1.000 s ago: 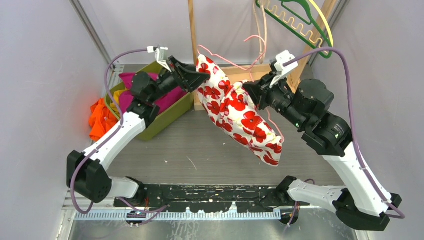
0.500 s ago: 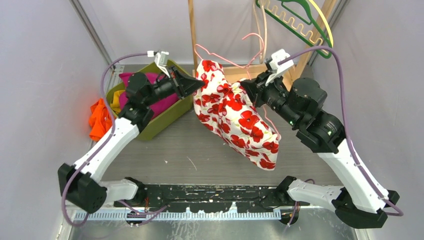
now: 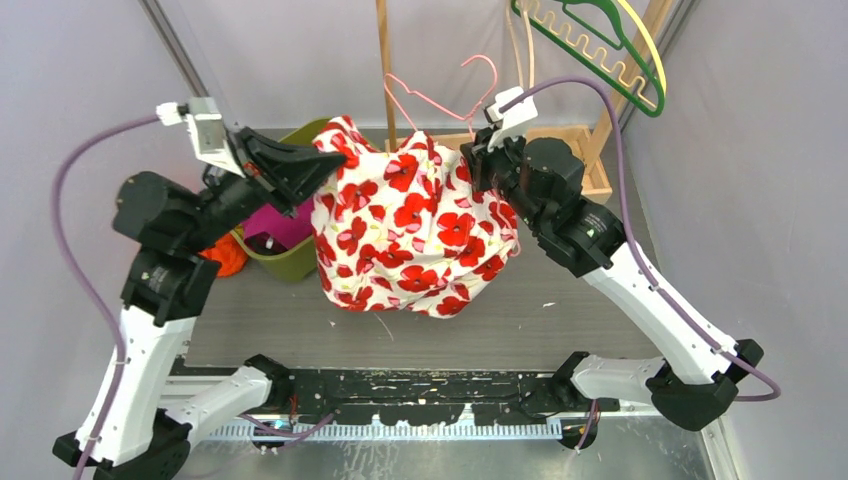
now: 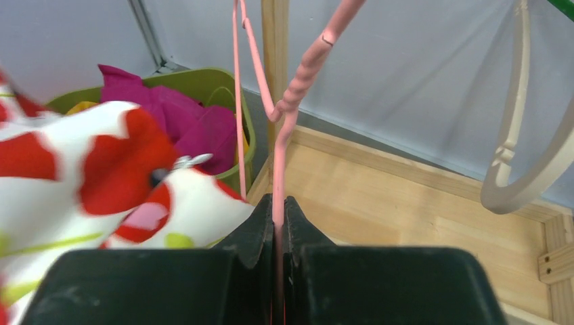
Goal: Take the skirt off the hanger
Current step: Remove the skirt from the hanger, then place the skirt in the bin.
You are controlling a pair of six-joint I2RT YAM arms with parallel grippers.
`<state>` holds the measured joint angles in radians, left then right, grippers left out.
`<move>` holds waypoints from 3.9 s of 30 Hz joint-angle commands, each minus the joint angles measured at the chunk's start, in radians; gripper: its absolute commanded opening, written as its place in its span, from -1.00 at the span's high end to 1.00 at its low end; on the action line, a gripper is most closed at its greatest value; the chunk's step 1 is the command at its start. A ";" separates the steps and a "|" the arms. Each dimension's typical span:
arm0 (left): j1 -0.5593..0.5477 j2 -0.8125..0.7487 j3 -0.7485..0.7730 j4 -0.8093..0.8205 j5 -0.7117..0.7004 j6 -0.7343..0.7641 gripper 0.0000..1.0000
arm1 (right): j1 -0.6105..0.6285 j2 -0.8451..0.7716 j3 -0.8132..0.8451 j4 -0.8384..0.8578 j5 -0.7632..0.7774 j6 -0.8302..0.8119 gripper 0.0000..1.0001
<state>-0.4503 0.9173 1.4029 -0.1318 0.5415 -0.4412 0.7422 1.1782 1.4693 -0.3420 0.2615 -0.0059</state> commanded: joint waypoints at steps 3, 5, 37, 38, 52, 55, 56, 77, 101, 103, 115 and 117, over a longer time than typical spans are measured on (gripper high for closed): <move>0.003 0.086 0.276 -0.190 -0.146 0.192 1.00 | 0.000 -0.020 -0.025 0.134 0.118 -0.053 0.99; 0.003 0.114 0.343 -0.219 -0.198 0.230 1.00 | -0.001 -0.020 -0.036 0.144 0.131 -0.068 0.99; 0.352 0.466 0.344 -0.043 -0.720 0.653 1.00 | -0.001 0.002 -0.124 0.211 0.138 -0.091 0.99; 0.372 0.477 0.324 -0.041 -0.716 0.651 1.00 | -0.001 0.002 -0.125 0.208 0.139 -0.091 0.99; 0.503 0.582 0.714 -0.238 -0.596 0.489 1.00 | -0.020 0.027 -0.116 0.219 0.144 -0.096 0.99; 0.503 0.592 0.795 -0.277 -0.557 0.480 1.00 | -0.023 0.034 -0.106 0.221 0.131 -0.088 0.99; 0.502 0.588 0.798 -0.277 -0.548 0.481 1.00 | -0.023 0.035 -0.107 0.223 0.128 -0.086 0.99; 0.495 0.448 -0.055 0.022 -0.261 0.232 1.00 | -0.038 0.016 -0.194 0.271 0.127 -0.051 0.99; 0.295 0.720 -0.274 0.042 -0.465 -0.125 1.00 | -0.106 -0.023 -0.266 0.325 0.105 -0.012 0.99; 0.297 0.693 -0.256 0.029 -0.461 -0.108 0.97 | -0.107 -0.016 -0.261 0.322 0.104 -0.009 0.99; 0.293 0.427 -0.145 -0.210 -0.495 0.054 -0.73 | -0.107 0.114 -0.067 0.201 0.067 -0.011 0.60; 0.290 0.388 -0.120 -0.248 -0.503 0.070 -0.80 | -0.108 0.158 -0.014 0.192 0.070 -0.022 0.60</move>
<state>-0.1631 1.3903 1.2076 -0.2863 0.0822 -0.4412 0.6376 1.2831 1.3426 -0.1539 0.3439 -0.0105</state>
